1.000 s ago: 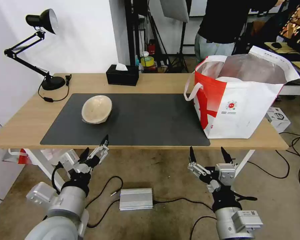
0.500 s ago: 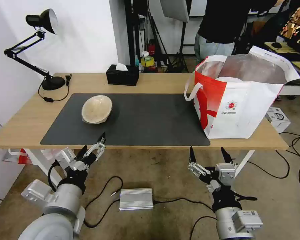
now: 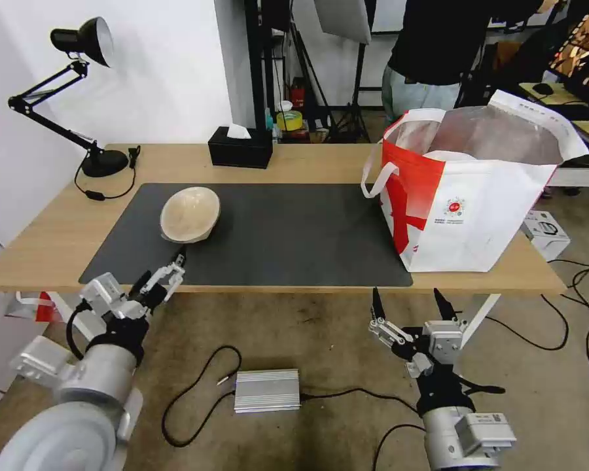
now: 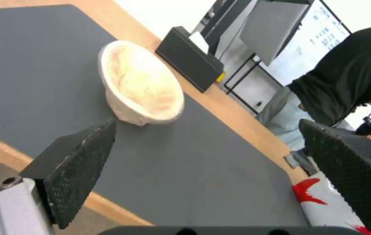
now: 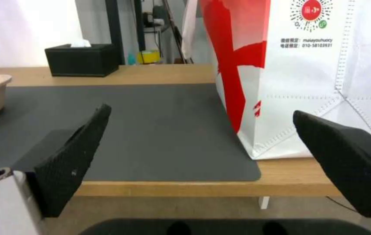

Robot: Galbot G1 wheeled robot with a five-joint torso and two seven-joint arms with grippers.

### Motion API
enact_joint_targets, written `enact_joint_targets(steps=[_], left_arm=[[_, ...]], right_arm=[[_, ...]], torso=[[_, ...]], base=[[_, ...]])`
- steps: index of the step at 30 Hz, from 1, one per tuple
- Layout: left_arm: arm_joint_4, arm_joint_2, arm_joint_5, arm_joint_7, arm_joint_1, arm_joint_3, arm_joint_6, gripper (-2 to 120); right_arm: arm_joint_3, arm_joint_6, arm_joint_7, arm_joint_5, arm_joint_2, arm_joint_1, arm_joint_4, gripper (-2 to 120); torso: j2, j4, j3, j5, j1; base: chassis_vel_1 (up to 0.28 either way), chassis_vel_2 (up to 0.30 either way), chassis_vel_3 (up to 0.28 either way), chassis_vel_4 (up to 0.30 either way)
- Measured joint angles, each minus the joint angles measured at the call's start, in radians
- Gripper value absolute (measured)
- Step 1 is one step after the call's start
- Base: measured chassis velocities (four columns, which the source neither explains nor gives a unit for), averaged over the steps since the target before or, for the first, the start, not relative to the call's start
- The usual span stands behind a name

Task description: Pick up the trash from the table and place it into the takeout bag.

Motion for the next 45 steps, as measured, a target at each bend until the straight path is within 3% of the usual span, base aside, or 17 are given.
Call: enact_joint_targets(steps=[32, 45], left_arm=[[0.001, 0.081, -0.161, -0.050, -0.136, -0.018, 0.019, 99], [0.063, 0.108, -0.194, -0.073, -0.210, -0.006, 0.032, 99]], right_arm=[[0.000, 0.000, 0.000, 0.000, 0.000, 0.000, 0.000, 100], [0.000, 0.000, 0.000, 0.000, 0.000, 0.000, 0.000, 100]], torso=[[0.000, 0.0000, 0.000, 0.0001, 0.000], [0.000, -0.0001, 0.000, 0.0000, 0.000]], base=[[0.000, 0.000, 0.000, 0.000], [0.000, 0.000, 0.000, 0.000]])
